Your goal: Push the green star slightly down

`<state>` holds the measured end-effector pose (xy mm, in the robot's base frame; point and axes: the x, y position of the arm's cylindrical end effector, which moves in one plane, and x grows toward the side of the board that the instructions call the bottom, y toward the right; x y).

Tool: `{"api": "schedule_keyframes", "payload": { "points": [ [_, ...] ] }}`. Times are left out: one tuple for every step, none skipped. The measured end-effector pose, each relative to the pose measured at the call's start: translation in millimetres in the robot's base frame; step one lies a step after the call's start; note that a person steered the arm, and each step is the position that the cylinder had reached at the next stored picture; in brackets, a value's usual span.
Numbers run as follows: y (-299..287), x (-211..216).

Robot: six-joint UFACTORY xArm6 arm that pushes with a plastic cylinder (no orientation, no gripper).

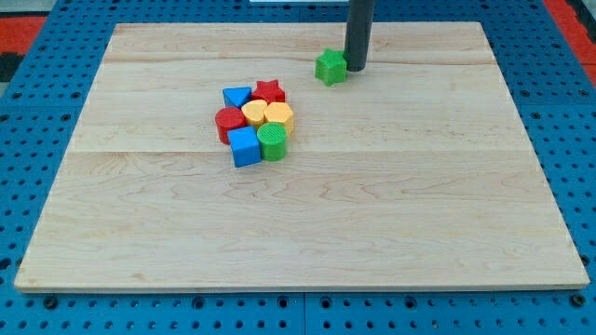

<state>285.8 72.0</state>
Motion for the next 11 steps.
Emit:
{"api": "schedule_keyframes", "payload": {
  "points": [
    [-28.0, -34.3],
    [-42.9, -69.2],
    [-46.1, -65.1],
    [-42.6, -65.1],
    [-42.7, -56.4],
    [-42.7, -17.5],
    [-42.7, -4.1],
    [-42.7, 22.4],
    [-42.7, 43.0],
    [-43.0, 54.7],
    [-43.9, 64.8]
  ]
}}
